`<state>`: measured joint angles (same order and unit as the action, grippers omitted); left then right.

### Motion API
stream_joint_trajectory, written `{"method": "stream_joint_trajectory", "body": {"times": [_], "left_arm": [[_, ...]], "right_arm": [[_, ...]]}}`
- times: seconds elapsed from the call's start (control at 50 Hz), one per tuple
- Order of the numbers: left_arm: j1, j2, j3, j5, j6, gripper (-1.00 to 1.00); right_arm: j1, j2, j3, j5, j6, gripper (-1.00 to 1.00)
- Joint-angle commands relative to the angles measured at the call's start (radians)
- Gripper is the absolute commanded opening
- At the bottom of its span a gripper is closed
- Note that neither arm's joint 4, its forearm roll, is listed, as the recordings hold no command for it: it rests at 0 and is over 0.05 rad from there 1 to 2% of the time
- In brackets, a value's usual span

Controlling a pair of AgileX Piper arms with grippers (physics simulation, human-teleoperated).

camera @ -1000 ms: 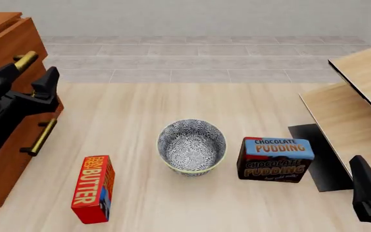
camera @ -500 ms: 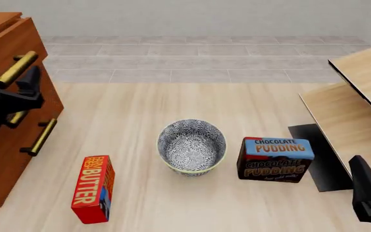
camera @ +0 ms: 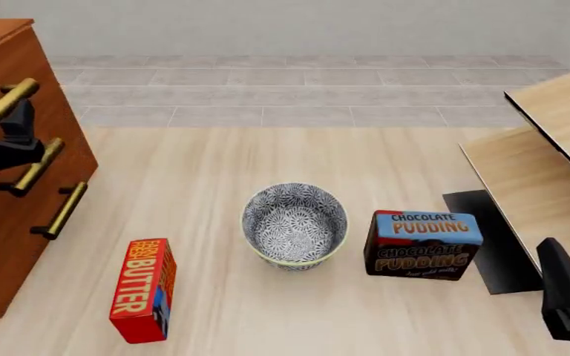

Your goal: Close the top drawer of the cabinet and put the bowl on top of it.

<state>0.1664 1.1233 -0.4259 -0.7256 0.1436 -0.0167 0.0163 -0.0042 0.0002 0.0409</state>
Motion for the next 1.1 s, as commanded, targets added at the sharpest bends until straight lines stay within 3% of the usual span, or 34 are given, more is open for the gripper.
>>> {"method": "stream_joint_trajectory", "body": {"times": [0.02,0.26,0.52,0.66,0.84,1.1], "left_arm": [[0.098,0.012,-0.008,-0.007,0.023,1.00],[0.229,0.062,-0.027,-0.035,0.019,1.00],[0.271,0.076,-0.025,-0.059,0.012,1.00],[0.218,-0.013,0.016,-0.034,-0.001,1.00],[0.088,-0.290,0.049,0.183,-0.052,1.00],[-0.007,-0.517,0.041,0.383,-0.053,1.00]], "right_arm": [[0.001,0.000,0.002,-0.002,-0.001,1.00],[0.004,-0.002,0.000,0.002,-0.002,1.00],[0.005,-0.004,0.001,0.003,-0.002,1.00],[0.005,-0.001,0.000,0.000,-0.004,1.00],[0.001,-0.001,0.000,-0.002,0.000,1.00],[0.004,-0.007,-0.001,0.008,0.001,1.00]]}}
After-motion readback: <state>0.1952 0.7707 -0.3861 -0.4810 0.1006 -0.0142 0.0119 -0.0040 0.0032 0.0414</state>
